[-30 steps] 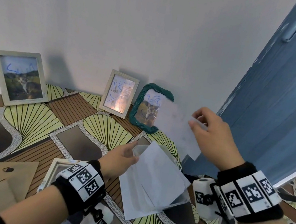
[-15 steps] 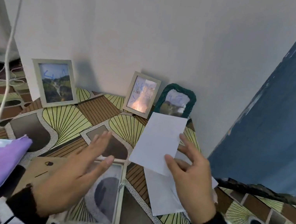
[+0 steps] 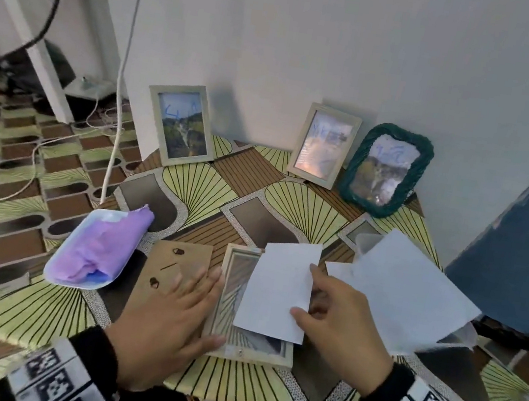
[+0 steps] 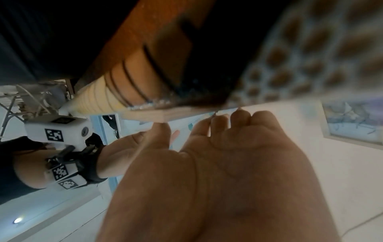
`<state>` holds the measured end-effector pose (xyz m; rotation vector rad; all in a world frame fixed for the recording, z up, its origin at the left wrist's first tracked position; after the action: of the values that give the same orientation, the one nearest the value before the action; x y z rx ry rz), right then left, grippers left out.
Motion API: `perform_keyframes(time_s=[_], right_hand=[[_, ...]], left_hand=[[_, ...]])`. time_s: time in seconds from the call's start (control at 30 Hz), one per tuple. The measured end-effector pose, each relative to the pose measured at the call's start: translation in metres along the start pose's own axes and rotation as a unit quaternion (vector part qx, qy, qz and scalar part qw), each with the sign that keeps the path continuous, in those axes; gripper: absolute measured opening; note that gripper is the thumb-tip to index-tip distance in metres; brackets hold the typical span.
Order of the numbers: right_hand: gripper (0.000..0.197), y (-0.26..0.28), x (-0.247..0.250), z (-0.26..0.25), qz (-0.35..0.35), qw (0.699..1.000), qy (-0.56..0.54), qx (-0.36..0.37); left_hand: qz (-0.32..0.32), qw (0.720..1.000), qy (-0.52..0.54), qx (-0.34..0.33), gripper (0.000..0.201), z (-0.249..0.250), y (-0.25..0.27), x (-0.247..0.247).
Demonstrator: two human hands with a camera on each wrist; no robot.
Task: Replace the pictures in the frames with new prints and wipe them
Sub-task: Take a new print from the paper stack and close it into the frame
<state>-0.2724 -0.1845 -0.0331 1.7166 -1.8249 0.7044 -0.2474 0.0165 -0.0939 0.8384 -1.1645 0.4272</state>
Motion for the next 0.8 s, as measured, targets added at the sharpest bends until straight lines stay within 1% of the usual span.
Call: perform_keyframes(time_s=[0.07,0.2,0.33,0.5,0.67,0.73,0.8], right_hand=[[0.075,0.000,-0.002,-0.005,-0.006,1.000,0.011,0.003],[0.076,0.003,-0.004,-0.009,-0.001,1.000,0.015,0.007],[0.078,0.005,-0.012,-0.006,-0.030,0.999,0.018,-0.007],[0.078,-0.002,-0.011,-0.010,-0.057,0.995,0.087,0.000],[0.078,-0.003,-0.005,-0.006,-0.045,0.998,0.046,0.010],[0.078,-0.006,-0.009,-0.004,-0.048,0.997,0.062,0.014],[0.077,-0.012,-0.015,-0.004,-0.069,0.992,0.100,0.011]], left_hand=[[0.006,1.000,-0.006,-0.001,0.086,-0.001,0.000,-0.005],[0.031,0.999,0.021,-0.010,0.085,0.000,0.000,-0.007],[0.040,0.998,0.035,-0.017,0.084,0.000,0.000,-0.007],[0.039,0.998,0.040,-0.015,0.086,-0.001,0.001,-0.007],[0.038,0.998,0.043,-0.013,0.086,-0.001,0.000,-0.007],[0.030,0.999,0.038,-0.011,0.086,-0.002,-0.001,-0.007],[0.019,0.999,0.040,-0.009,0.087,-0.003,-0.001,-0.008]])
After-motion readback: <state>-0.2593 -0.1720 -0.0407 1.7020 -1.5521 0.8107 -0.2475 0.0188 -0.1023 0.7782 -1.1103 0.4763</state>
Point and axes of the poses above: each hand's wrist, its own y-axis away from the middle knuckle, its own x-axis out of the back of the hand, z = x × y, the point moved 10 cm from there along -y, towards the middle knuckle, and after that the axes turned 4 degrees about -z, right-handed, at the moved point
